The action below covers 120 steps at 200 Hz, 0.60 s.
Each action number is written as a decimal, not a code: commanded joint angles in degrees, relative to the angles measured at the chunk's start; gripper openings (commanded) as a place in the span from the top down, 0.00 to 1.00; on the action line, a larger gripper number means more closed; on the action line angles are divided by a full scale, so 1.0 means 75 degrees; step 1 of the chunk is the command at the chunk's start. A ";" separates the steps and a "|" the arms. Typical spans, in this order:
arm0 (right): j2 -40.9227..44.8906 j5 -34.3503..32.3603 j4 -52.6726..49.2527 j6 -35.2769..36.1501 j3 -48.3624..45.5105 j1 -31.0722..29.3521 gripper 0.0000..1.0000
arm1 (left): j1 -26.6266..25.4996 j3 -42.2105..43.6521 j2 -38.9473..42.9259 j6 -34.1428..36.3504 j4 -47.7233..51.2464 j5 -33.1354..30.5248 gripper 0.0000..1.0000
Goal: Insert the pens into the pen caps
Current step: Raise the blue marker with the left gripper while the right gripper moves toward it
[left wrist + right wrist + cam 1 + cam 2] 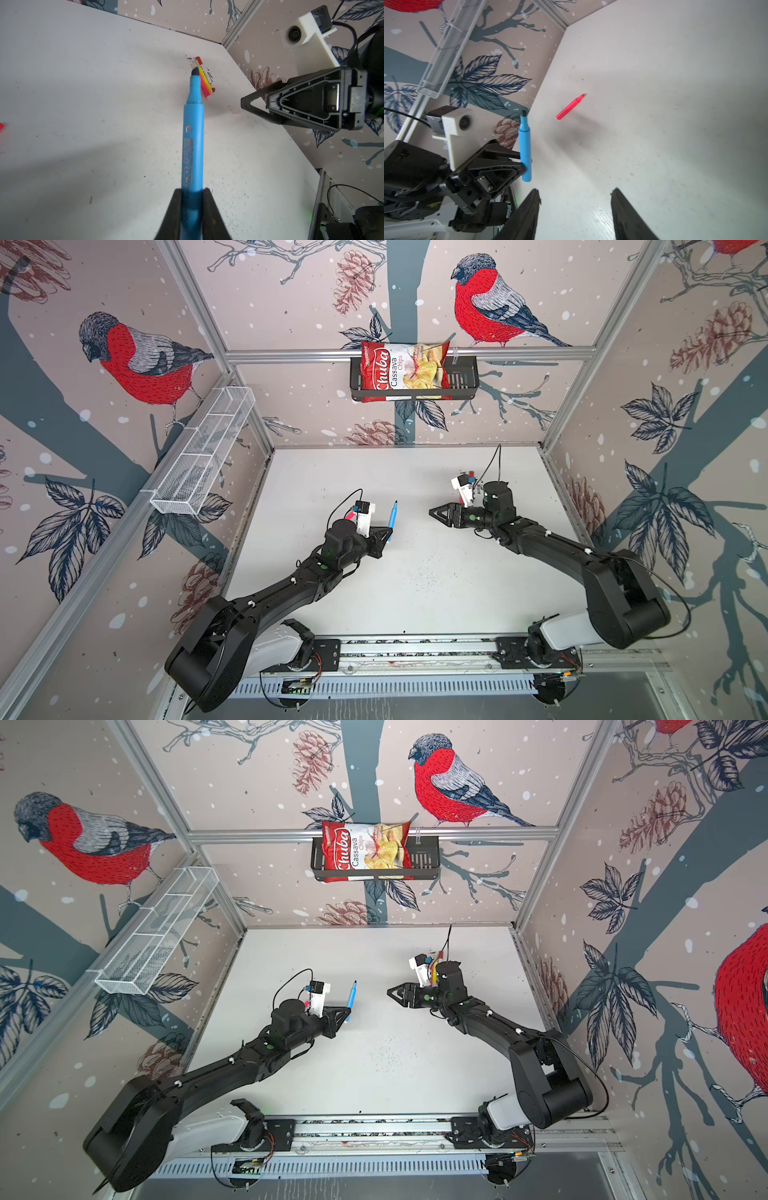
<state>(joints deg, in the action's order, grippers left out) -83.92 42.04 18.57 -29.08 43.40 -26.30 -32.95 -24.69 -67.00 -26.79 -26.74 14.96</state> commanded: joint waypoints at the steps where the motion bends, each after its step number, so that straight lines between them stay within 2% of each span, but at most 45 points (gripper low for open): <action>1: -0.0192 0.0464 0.1064 -0.0472 0.0129 -0.0377 0.42 | -0.0107 0.0028 0.0073 -0.0113 -0.0628 0.0079 0.86; 79: -0.0921 0.0324 0.1409 -0.0703 0.0810 -0.1316 0.43 | -0.0525 -0.0013 -0.0006 -0.0236 -0.0886 -0.0073 0.86; 120: -0.1125 0.0258 0.1425 -0.0734 0.0950 -0.1546 0.51 | -0.0642 -0.0081 -0.0115 -0.0239 -0.0960 -0.0053 0.86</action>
<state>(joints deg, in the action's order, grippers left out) -91.83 43.94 27.33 -34.44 49.69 -37.08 -37.36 -24.71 -67.46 -28.53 -30.65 14.68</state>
